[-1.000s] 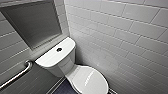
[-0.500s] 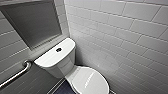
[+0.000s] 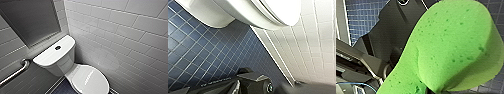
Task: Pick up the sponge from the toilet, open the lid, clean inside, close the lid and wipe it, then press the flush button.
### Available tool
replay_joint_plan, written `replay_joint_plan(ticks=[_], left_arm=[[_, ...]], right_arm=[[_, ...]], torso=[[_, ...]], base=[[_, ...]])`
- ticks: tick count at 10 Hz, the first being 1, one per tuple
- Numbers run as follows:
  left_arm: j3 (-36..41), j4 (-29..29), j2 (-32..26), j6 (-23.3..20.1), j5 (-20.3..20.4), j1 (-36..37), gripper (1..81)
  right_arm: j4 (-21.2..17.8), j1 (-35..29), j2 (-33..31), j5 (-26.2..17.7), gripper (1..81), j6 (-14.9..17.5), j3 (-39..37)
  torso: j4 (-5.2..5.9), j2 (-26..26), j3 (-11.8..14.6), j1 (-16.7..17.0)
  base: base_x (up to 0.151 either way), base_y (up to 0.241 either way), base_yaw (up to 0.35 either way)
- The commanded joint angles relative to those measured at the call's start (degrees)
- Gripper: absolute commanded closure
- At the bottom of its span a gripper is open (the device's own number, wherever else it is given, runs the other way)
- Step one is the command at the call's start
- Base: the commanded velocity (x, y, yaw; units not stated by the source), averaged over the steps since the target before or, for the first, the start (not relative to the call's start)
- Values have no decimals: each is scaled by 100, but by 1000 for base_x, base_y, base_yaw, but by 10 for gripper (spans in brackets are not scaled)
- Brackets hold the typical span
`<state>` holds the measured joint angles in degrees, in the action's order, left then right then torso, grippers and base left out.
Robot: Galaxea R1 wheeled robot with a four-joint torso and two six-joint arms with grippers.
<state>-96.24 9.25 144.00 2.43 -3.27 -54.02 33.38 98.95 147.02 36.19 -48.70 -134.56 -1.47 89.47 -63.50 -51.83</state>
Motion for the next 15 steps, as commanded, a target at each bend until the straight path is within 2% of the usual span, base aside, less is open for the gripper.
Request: replay_joint_plan(ticks=[1, 2, 3, 6, 9, 11, 15], left_arm=[[-199, 77, 191, -14, -665, 562, 10], [-570, 112, 428, -5, -920, 668, 10], [-764, 234, 587, -5, -992, 721, 10], [-800, 490, 903, 4, -1000, 976, 10], [-984, 1175, 1308, 12, -921, 1090, 10], [-1054, 1571, 1431, 39, -702, 1099, 10], [-1257, 1650, 1597, 56, -430, 1284, 10]], right_arm=[[266, 375, -3, -227, 811, -17, -289], [266, 437, 50, -227, 811, -17, -394], [275, 508, 111, -227, 811, -8, -456], [327, 569, 383, -227, 811, 27, -772], [380, 578, 656, -227, 811, -8, -1098], [380, 561, 735, -227, 811, -8, -1203], [389, 516, 884, -253, 811, -8, -1308]], torso=[[0, 0, 0, 0], [0, 2, 0, 0], [0, 2, 0, 0], [0, 2, 0, 0], [0, 2, 0, 0], [0, 2, 0, 0], [0, 2, 0, 0]], base=[[0, 0, 0], [0, 0, 0], [0, 0, 0], [0, 0, 0], [0, 0, 0], [0, 0, 0], [0, 0, 0]])
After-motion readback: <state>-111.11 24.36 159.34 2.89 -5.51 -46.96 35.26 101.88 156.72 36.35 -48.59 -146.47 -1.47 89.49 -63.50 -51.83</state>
